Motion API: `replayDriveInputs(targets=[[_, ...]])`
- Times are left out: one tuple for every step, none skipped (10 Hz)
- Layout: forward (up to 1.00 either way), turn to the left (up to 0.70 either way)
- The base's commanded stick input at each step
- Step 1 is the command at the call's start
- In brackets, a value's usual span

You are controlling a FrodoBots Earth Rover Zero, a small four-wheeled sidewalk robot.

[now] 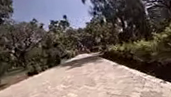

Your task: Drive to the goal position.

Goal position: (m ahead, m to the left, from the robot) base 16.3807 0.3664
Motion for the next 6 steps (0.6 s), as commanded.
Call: replayDriveInputs(targets=[[0.7, 0.0], [0.7, 0.0], [0.7, 0.0], [0.7, 0.0], [0.7, 0.0], [0.7, 0.0]])
